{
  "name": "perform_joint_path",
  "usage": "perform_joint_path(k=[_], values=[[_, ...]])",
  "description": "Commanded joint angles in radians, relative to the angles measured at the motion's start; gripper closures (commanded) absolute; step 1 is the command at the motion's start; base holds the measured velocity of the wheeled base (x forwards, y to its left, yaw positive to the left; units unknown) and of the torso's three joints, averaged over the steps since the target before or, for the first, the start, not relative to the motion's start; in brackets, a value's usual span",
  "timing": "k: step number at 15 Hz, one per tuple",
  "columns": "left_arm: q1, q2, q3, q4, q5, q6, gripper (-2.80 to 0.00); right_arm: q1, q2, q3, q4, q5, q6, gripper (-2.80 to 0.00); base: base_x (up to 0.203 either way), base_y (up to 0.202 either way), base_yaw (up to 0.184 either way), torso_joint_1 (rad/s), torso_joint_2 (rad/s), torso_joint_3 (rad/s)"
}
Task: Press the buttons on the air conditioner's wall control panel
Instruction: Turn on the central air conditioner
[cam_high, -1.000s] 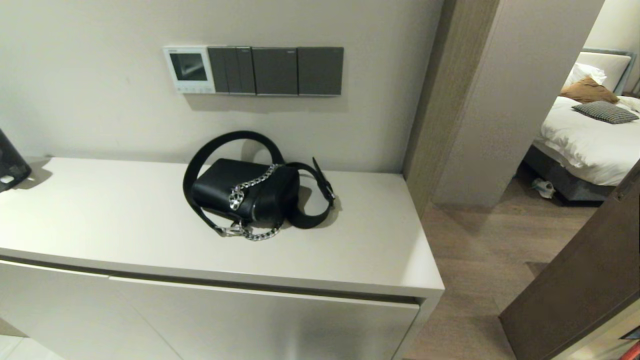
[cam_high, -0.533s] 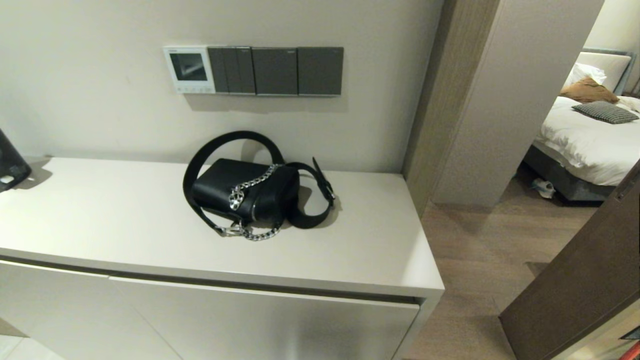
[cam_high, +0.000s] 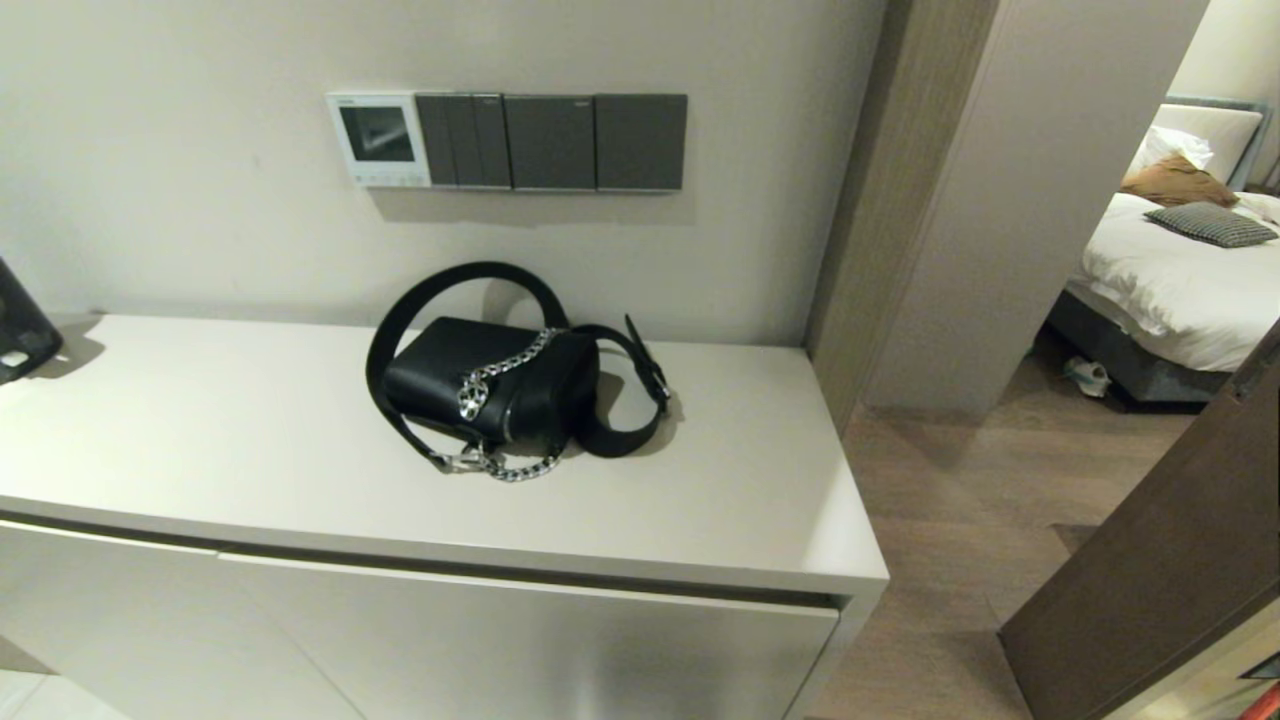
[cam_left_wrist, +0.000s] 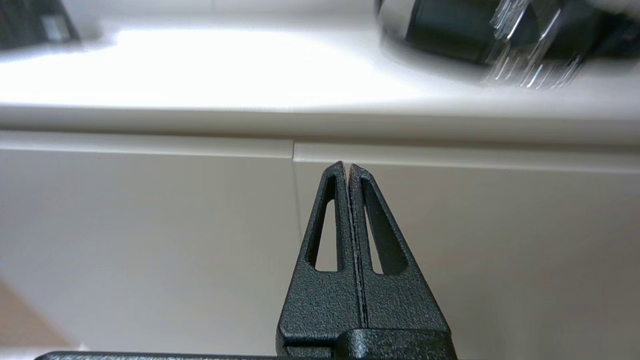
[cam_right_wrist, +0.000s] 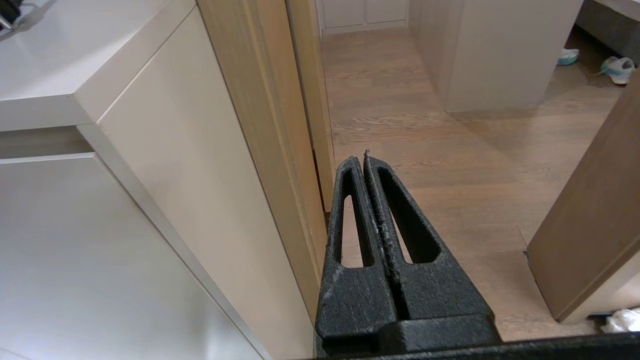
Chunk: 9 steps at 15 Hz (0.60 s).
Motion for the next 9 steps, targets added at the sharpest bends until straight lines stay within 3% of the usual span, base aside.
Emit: perform_joint_path(k=[1,9], values=[[0.001,0.125,-0.115,0.008,-0.023,0.000,0.00,0.000,0.002,0.000,0.000,0.002,-0.001,0.00,0.000,0.000,0.000,0.000,0.00,0.000],[-0.001,0.900,-0.598,-0.116,-0.089,-0.069,0.00,0.000,0.002,0.000,0.000,0.001,0.000,0.00,0.000,0.000,0.000,0.000,0.00,0.000]])
